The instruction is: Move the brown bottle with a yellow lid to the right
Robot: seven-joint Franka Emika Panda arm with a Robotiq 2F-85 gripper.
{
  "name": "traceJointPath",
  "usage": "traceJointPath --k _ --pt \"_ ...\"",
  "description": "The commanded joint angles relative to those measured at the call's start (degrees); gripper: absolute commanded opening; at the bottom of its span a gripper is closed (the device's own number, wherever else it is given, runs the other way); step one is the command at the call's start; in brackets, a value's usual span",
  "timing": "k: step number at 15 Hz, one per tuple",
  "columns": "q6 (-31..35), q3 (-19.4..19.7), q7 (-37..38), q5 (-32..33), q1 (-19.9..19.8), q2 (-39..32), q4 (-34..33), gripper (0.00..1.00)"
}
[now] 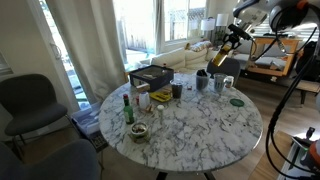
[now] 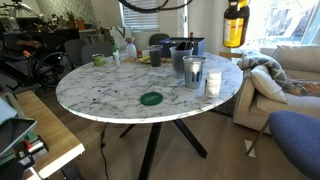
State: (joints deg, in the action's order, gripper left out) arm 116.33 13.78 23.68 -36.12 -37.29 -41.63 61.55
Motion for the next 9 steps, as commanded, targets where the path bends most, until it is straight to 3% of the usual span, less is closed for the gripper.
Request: traceJointPath --k 1,9 --pt "-1.28 -0.99 3.39 -0.45 -1.16 -11.14 -11.50 0.37" --pt "-9.78 0.63 11.17 3.32 0.37 -19.41 -22.72 0.37"
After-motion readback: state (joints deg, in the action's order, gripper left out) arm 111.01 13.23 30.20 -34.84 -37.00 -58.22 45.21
